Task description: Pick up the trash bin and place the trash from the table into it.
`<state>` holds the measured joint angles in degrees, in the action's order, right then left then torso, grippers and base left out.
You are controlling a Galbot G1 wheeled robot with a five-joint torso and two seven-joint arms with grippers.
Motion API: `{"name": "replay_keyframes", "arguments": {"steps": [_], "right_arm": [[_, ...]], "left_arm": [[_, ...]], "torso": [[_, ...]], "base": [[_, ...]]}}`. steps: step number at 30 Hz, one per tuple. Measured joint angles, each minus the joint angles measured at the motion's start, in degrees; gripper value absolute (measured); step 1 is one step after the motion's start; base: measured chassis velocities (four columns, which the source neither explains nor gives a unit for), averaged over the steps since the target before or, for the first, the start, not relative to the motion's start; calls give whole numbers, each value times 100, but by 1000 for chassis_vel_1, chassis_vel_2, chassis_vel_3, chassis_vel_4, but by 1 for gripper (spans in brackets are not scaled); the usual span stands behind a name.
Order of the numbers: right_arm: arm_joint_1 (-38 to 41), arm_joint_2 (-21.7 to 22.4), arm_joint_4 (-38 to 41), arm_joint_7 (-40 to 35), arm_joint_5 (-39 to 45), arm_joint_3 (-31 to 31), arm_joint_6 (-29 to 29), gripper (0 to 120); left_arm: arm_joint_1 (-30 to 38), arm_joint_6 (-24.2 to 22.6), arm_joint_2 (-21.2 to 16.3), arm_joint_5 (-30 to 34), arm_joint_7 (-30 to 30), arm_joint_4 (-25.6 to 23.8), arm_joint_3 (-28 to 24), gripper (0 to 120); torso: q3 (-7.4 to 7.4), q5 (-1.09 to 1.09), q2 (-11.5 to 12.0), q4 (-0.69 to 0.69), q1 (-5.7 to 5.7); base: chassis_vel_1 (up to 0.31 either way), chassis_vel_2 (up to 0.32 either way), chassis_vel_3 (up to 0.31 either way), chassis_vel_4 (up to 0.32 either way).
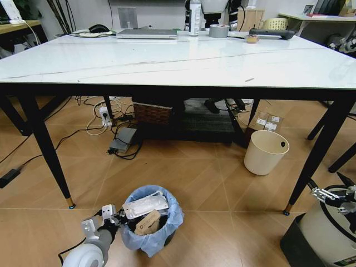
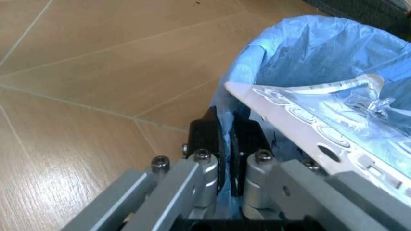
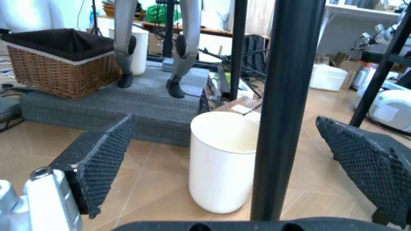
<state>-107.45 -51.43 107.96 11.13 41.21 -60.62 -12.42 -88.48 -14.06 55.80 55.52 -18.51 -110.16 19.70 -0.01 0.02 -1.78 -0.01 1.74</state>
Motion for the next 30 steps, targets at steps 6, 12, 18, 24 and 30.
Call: {"name": "replay_keyframes", "arguments": {"steps": [6,12,18,24,30], "right_arm": [[0,0,0,0,0,0,0,100],[0,0,0,0,0,0,0,100],[0,0,0,0,0,0,0,100],[0,0,0,0,0,0,0,100],[0,0,0,0,0,0,0,100]], "left_arm": [[-4,-16,8,-16,14,-2,-8,30],[1,-13,14,-23,15,-24,-7,48],[-14,-9,16,-29,15,-66,6,56],[-46,-8,9,-32,16,-124,15,74],[-99,-8,-21,-35,34,-179,34,93]], "torso": [[2,-1,0,0,0],[2,-1,0,0,0],[1,-2,-1,0,0],[1,-2,-1,0,0],[1,-2,-1,0,0]], "base": [[0,0,0,0],[0,0,0,0],[0,0,0,0],[0,0,0,0],[0,0,0,0]]}}
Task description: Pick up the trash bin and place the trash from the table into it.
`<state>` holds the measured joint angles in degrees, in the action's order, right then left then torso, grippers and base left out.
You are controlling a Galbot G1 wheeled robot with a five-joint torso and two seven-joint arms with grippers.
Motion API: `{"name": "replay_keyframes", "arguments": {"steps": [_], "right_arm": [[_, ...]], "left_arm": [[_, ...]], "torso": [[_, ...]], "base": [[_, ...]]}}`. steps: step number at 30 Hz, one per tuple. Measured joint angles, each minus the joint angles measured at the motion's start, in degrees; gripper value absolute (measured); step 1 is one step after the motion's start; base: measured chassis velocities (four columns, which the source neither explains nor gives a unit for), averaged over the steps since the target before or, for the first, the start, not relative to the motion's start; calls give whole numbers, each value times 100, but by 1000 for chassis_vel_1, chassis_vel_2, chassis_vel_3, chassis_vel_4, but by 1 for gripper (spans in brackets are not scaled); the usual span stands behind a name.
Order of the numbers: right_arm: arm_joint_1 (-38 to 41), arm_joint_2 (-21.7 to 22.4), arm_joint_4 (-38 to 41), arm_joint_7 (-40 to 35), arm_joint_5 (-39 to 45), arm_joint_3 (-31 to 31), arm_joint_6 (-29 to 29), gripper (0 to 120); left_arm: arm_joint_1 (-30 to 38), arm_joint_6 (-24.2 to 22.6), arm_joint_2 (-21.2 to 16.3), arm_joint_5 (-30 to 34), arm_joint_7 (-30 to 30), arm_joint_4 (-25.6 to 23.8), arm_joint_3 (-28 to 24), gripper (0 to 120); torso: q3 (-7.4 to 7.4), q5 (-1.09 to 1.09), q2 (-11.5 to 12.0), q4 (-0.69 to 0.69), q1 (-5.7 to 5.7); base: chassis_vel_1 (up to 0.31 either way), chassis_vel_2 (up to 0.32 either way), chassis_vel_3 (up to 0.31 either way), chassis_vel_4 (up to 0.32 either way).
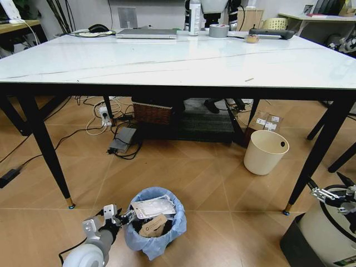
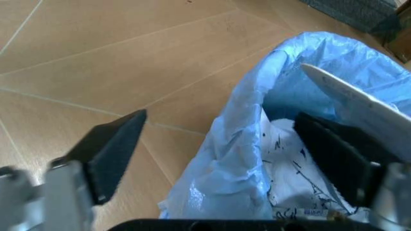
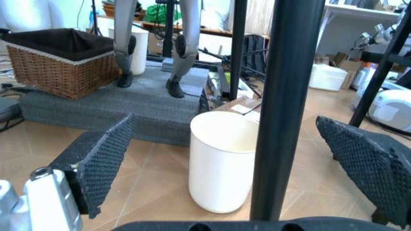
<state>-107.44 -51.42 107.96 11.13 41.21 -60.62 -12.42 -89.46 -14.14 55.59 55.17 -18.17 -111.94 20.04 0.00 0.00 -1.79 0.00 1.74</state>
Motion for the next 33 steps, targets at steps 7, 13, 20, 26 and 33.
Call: {"name": "replay_keyframes", "arguments": {"steps": [7,13,20,26,33], "right_arm": [[0,0,0,0,0,0,0,100],[0,0,0,0,0,0,0,100],[0,0,0,0,0,0,0,100],[0,0,0,0,0,0,0,100],[0,0,0,0,0,0,0,100]], "left_arm": [[-147,-6,-127,9,-16,-145,30,100],[-360,-54,-348,1,-24,-455,84,100],[-542,-67,-480,-37,-43,-629,101,100],[-1035,-79,-774,-87,-45,-979,177,100],[-1243,-93,-931,-89,-41,-1223,234,100]], "torso": [[-1,0,0,0,0],[-1,0,0,0,0],[-1,1,0,0,-1],[-1,0,0,1,-1],[-1,0,0,0,-1]], "base": [[0,0,0,0],[0,0,0,0],[0,0,0,0],[0,0,0,0],[0,0,0,0]]}}
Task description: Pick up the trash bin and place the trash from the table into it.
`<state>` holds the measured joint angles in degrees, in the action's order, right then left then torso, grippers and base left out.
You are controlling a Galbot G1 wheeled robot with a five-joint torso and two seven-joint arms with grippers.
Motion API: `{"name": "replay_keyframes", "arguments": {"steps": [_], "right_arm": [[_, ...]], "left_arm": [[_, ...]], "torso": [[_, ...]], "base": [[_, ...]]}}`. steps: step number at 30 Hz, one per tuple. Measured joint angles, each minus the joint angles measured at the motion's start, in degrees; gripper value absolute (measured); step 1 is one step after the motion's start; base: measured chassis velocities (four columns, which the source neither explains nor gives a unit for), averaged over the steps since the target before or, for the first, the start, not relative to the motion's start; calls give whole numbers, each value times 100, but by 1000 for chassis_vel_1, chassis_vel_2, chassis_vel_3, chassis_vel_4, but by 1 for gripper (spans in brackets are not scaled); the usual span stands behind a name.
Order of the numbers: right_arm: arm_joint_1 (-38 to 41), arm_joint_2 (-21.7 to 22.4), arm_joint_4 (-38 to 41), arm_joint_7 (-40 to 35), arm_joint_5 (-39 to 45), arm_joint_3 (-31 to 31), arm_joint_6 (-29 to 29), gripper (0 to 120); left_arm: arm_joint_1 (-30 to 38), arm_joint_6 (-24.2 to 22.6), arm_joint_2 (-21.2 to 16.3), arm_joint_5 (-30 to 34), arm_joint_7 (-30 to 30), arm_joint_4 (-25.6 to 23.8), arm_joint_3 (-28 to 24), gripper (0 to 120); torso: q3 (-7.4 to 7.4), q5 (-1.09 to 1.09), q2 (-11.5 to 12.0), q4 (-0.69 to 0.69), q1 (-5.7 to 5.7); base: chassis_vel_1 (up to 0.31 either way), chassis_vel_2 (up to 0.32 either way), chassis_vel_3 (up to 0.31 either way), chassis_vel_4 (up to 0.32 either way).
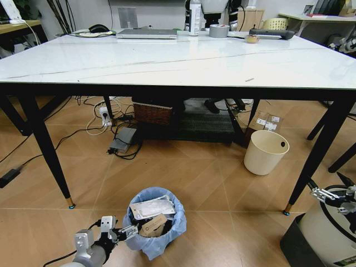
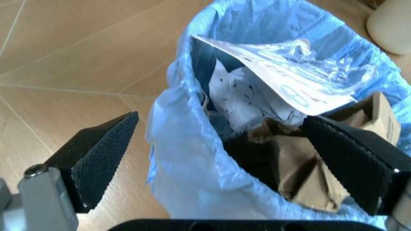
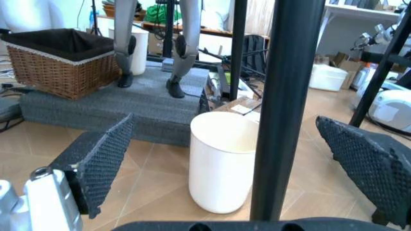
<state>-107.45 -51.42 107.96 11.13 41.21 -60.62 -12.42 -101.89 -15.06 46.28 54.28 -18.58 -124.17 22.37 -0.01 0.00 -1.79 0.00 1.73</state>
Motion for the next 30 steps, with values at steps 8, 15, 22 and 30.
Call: {"name": "replay_keyframes", "arguments": {"steps": [8,15,22,30], "right_arm": [[0,0,0,0,0,0,0,100],[0,0,0,0,0,0,0,100],[0,0,0,0,0,0,0,100],[0,0,0,0,0,0,0,100]], "left_arm": [[-92,10,-49,-95,28,-81,8,100],[-85,99,-15,-254,33,-133,-7,100],[-56,195,25,-388,117,-274,-11,100],[95,542,284,-1104,262,-124,89,100]], "torso": [[0,0,0,0,0],[0,1,0,0,0],[1,0,0,0,0],[1,0,0,0,0]], "base": [[0,0,0,0],[0,0,0,0],[0,0,0,0],[0,0,0,0]]}}
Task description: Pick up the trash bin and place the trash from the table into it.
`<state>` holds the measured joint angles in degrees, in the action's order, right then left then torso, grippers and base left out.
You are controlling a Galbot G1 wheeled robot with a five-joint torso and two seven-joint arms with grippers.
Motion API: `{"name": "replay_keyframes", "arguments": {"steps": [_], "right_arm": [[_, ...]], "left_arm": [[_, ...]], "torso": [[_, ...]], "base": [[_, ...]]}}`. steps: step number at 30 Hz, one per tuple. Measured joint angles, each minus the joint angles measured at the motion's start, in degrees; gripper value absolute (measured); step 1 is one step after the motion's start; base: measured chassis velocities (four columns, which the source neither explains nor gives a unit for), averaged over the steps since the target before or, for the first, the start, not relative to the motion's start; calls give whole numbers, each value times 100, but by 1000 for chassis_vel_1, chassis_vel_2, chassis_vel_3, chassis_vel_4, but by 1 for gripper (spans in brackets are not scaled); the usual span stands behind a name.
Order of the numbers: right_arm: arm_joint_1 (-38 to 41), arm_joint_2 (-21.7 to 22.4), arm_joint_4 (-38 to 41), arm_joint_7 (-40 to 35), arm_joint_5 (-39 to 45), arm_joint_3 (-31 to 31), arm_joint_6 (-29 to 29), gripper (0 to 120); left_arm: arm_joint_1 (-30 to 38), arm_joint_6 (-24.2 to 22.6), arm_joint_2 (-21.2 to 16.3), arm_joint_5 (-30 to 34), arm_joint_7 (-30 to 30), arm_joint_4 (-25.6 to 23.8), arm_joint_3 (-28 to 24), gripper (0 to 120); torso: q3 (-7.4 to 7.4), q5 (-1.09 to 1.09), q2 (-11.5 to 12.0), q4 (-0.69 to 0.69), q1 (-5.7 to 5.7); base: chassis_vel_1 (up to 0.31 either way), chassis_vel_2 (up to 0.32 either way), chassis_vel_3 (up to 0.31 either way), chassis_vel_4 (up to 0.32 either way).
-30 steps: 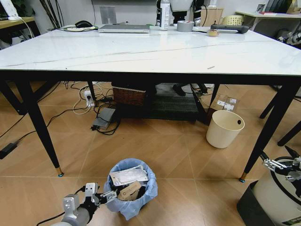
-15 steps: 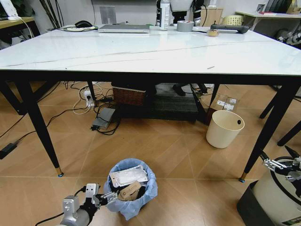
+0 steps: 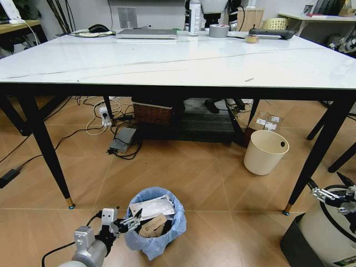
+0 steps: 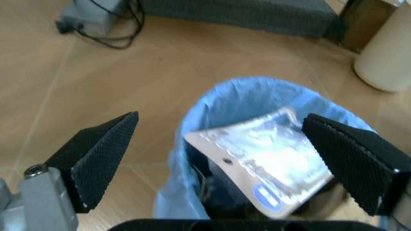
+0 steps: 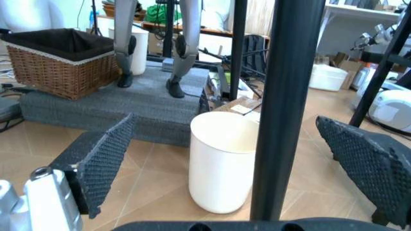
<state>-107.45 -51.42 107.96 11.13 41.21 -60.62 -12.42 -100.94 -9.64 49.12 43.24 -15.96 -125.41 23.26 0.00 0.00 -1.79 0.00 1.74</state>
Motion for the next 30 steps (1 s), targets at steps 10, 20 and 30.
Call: {"name": "replay_keyframes", "arguments": {"steps": [10,20,30], "right_arm": [[0,0,0,0,0,0,0,100],[0,0,0,0,0,0,0,100],[0,0,0,0,0,0,0,100]], "left_arm": [[104,695,516,-1205,102,286,218,100],[72,1105,813,-1527,114,458,459,100],[118,1185,916,-1595,162,606,692,100]], "torso": [[0,0,0,0,0],[0,1,0,0,0],[0,0,0,0,0]], "base": [[0,0,0,0],[0,0,0,0],[0,0,0,0]]}}
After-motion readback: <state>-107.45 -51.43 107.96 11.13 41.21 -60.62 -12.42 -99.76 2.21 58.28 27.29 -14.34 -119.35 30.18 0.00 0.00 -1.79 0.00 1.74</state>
